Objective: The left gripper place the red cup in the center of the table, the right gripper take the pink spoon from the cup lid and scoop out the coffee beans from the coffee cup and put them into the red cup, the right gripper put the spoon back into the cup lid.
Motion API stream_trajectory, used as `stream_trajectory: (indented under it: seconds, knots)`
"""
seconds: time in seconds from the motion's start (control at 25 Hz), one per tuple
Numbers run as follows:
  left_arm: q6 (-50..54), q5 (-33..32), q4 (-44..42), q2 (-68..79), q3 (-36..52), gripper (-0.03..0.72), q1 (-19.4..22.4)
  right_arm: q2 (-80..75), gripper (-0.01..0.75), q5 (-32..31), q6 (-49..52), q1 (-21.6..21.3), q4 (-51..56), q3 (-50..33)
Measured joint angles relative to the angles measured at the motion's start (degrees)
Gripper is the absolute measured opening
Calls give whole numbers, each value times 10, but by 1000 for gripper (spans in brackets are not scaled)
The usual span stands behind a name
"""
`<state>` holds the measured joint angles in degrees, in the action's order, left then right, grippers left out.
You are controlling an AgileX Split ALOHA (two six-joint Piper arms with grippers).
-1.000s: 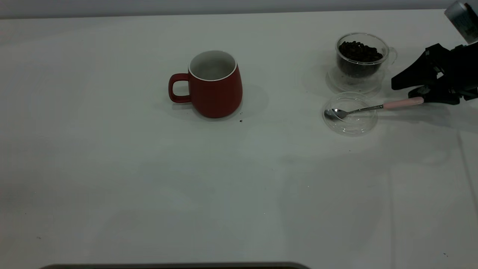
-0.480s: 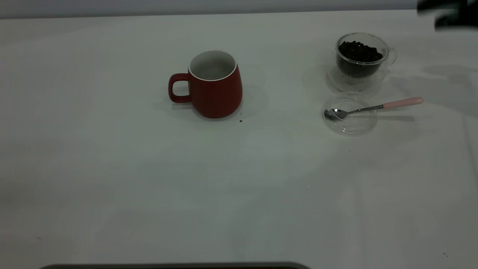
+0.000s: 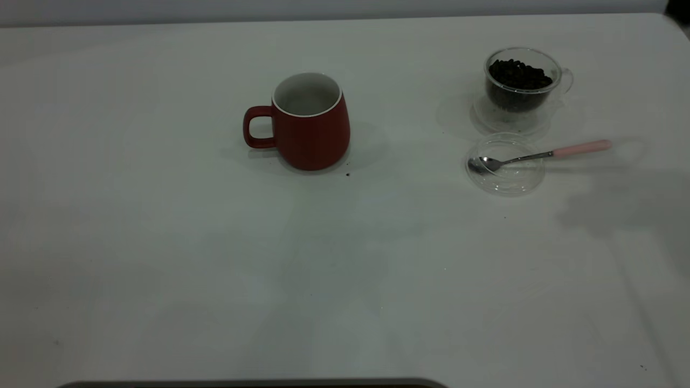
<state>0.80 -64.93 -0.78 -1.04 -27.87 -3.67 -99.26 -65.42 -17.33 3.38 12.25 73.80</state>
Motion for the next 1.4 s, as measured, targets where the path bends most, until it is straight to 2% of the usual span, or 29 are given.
stream_trajectory:
  seconds: [0.16, 0.28, 0.44, 0.64, 0.92, 1.24, 1.4]
  knots:
    - [0, 0, 0, 0, 0, 505, 0, 109, 561, -28, 41, 47, 0, -57]
    - [0, 0, 0, 0, 0, 505, 0, 194, 561, -19, 62, 47, -6, -159]
    - [0, 0, 0, 0, 0, 505, 0, 296, 561, 34, 88, 47, -20, -319]
    - [0, 0, 0, 0, 0, 505, 0, 394, 561, 48, 116, 47, -45, -432]
    - [0, 0, 0, 0, 0, 505, 0, 543, 561, 40, 123, 34, -72, -468]
    - [1, 0, 0, 0, 0, 505, 0, 723, 560, 29, 125, -75, -74, -468]
    - [1, 0, 0, 0, 0, 505, 0, 823, 560, 22, 125, -87, -74, -468]
